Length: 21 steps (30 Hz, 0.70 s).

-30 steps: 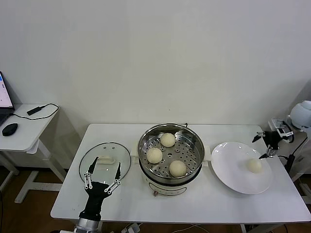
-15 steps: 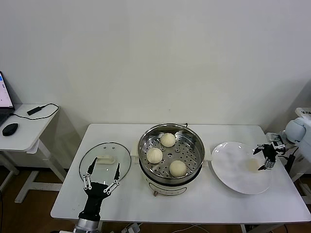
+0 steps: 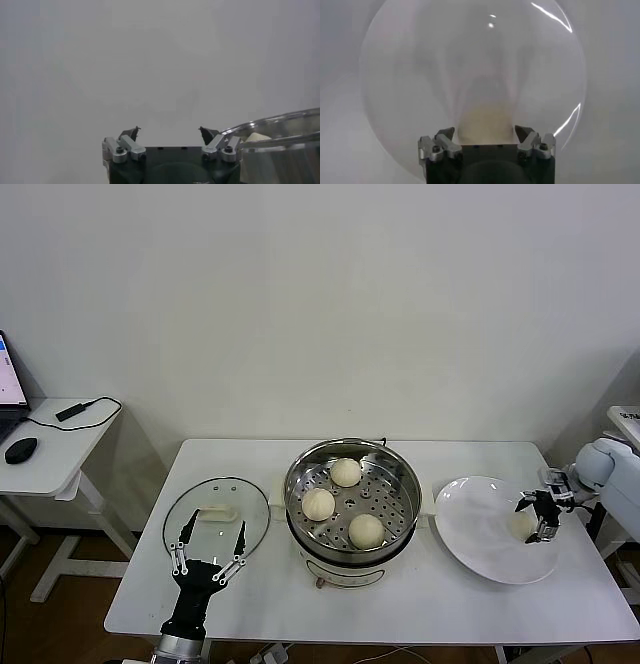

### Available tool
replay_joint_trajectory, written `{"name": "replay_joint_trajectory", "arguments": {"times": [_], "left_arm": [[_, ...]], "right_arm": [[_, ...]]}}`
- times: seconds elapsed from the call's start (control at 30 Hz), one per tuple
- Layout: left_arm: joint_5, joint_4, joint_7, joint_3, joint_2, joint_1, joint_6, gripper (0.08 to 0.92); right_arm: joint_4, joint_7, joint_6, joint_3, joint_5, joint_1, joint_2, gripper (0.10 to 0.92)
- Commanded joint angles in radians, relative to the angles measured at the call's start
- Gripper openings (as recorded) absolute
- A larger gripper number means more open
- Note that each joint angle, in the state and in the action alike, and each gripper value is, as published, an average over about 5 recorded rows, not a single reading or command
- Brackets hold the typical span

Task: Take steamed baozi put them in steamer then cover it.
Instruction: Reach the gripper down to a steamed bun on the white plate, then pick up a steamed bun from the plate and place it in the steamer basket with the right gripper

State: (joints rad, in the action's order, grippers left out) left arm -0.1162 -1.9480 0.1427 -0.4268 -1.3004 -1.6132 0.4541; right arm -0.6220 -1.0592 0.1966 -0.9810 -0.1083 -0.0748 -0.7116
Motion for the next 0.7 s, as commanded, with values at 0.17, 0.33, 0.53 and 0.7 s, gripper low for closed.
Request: {"name": "replay_joint_trajectory", "arguments": {"times": [0.17, 0.33, 0.53, 0.7], "left_arm": [[-0.001, -0.003, 0.001, 0.003, 0.0, 0.001, -0.002, 0.823], [-0.001, -0.007, 0.001, 0.006, 0.002, 0.003, -0.002, 0.823], [-0.003, -0.017, 0.003, 0.011, 0.004, 0.003, -0.007, 0.823], [-0.005, -0.024, 0.004, 0.013, 0.005, 0.0, -0.008, 0.823]], "right_arm": [[-0.028, -0.006, 0.001, -0.029, -0.005, -0.047, 0.009, 0.689], [-0.108, -0.07, -0.016, -0.063, -0.016, -0.155, 0.033, 0.679], [-0.305, -0.188, -0.08, -0.181, -0.077, -0.356, 0.065, 0.679], [-0.458, -0.215, -0.159, -0.382, -0.233, -0.589, 0.047, 0.679]]}}
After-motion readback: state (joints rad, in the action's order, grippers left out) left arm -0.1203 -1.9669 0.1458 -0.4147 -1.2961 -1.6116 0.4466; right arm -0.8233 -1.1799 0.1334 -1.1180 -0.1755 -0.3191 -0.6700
